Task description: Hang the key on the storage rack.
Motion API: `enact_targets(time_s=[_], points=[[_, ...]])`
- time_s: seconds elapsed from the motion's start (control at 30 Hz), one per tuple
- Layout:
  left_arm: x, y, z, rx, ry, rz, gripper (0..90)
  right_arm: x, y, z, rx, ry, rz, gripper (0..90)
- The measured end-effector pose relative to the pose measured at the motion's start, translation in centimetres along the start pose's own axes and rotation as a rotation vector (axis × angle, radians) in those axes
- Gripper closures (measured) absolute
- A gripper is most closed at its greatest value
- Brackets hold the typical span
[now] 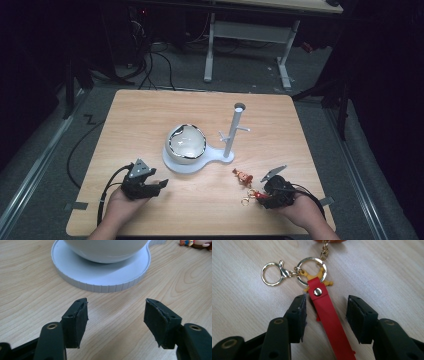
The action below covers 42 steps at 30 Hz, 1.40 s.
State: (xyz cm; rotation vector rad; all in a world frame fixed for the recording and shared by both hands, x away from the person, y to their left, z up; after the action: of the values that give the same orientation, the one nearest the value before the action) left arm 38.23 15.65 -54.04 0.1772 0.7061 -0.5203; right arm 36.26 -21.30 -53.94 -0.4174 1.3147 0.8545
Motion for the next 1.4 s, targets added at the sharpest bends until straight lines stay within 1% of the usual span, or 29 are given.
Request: enact_targets(time_s=[0.03,0.07,0.1,0.17,0.2,0.3,0.33,0.43,0.5,0.53,0.57,0.63,0.67,0.7,0.77,0.9,1.0,1.03,1.07,1.13,1.17,1.23,1.33,1.4], points=[[0.0,-0.2,0.1,0.005,-0.001,-0.008,36.2,0.0,0.3,0.2,0.007,0.059,0.004,55.6],[0.0,-0.2,0.1,0.005,-0.001,-0.008,36.1,0.0,0.4,0.3,0.007,0.075,0.006,56.7],[-0.1,-0.2,0.1,0.006,-0.001,-0.013,36.1,0.0,0.4,0.4,0.004,0.109,0.007,57.3],[-0.1,-0.2,0.1,0.005,0.0,-0.016,36.2,0.1,0.5,0.6,0.013,0.154,0.005,58.6],[-0.1,-0.2,0.1,0.003,0.001,-0.017,36.1,0.1,0.5,0.7,0.01,0.178,0.005,59.1],[0.0,-0.3,0.1,0.002,0.004,-0.022,36.1,0.2,0.6,1.1,0.034,0.249,0.008,58.2],[0.0,-0.3,0.0,0.004,0.007,-0.024,36.1,0.3,0.5,1.2,0.018,0.261,0.003,57.8],[0.1,-0.5,0.0,0.01,0.012,-0.029,36.1,0.4,0.5,1.5,0.007,0.316,0.009,58.8],[0.2,-0.5,-0.1,0.013,0.015,-0.031,36.1,0.4,0.5,1.7,0.015,0.342,0.01,60.9],[0.2,-0.5,-0.1,0.013,0.015,-0.031,36.1,0.4,0.5,1.7,0.015,0.342,0.01,60.9],[0.2,-0.5,-0.1,0.015,0.016,-0.032,36.1,0.6,0.7,2.0,-0.008,0.356,0.013,64.8],[0.2,-0.6,-0.1,0.016,0.016,-0.035,36.1,0.6,0.9,2.2,-0.02,0.368,0.008,66.3],[0.2,-0.6,-0.1,0.014,0.016,-0.035,36.1,0.7,1.0,2.3,-0.026,0.369,0.011,68.9],[0.2,-0.6,-0.1,0.014,0.017,-0.036,36.1,0.8,1.2,2.4,-0.04,0.371,0.012,71.3],[0.2,-0.7,-0.1,0.013,0.019,-0.039,36.1,0.8,1.3,2.5,-0.06,0.375,0.011,72.6],[0.2,-0.8,-0.2,0.018,0.021,-0.04,36.1,0.9,1.5,2.5,-0.046,0.37,0.007,74.1],[0.3,-0.9,-0.2,0.017,0.023,-0.04,36.1,0.8,1.5,2.5,-0.044,0.376,0.002,74.3],[0.4,-1.0,-0.3,0.021,0.029,-0.044,36.1,0.8,1.6,2.5,-0.043,0.383,0.006,74.3],[0.5,-1.1,-0.4,0.03,0.033,-0.047,36.1,0.7,1.9,2.4,-0.057,0.413,0.01,74.3],[0.6,-1.2,-0.4,0.036,0.036,-0.049,36.1,0.6,2.0,2.4,-0.058,0.419,0.016,74.3],[0.6,-1.3,-0.4,0.038,0.037,-0.051,36.1,-0.2,2.3,2.5,-0.038,0.44,0.027,74.3],[0.7,-1.5,-0.4,0.048,0.041,-0.054,36.1,-1.1,2.2,2.7,-0.028,0.445,0.025,74.3],[0.8,-1.6,-0.4,0.057,0.042,-0.055,36.1,-3.0,2.0,3.5,0.034,0.433,0.011,74.4],[0.8,-1.6,-0.4,0.058,0.043,-0.055,36.1,-4.3,1.8,3.9,0.064,0.427,0.003,74.4]])
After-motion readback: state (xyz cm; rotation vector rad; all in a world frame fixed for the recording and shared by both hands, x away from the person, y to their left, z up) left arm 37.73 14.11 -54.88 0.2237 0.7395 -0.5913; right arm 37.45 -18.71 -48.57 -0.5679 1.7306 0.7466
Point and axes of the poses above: each handheld gripper's, and its own axes: x roughly forward along the jaws, z roughly out of its top, y roughly to its left, the point moved 9 cm from there along x, roughly forward along the jaws, and after that the axes turned 11 degrees about z, right-handed, at the moved point
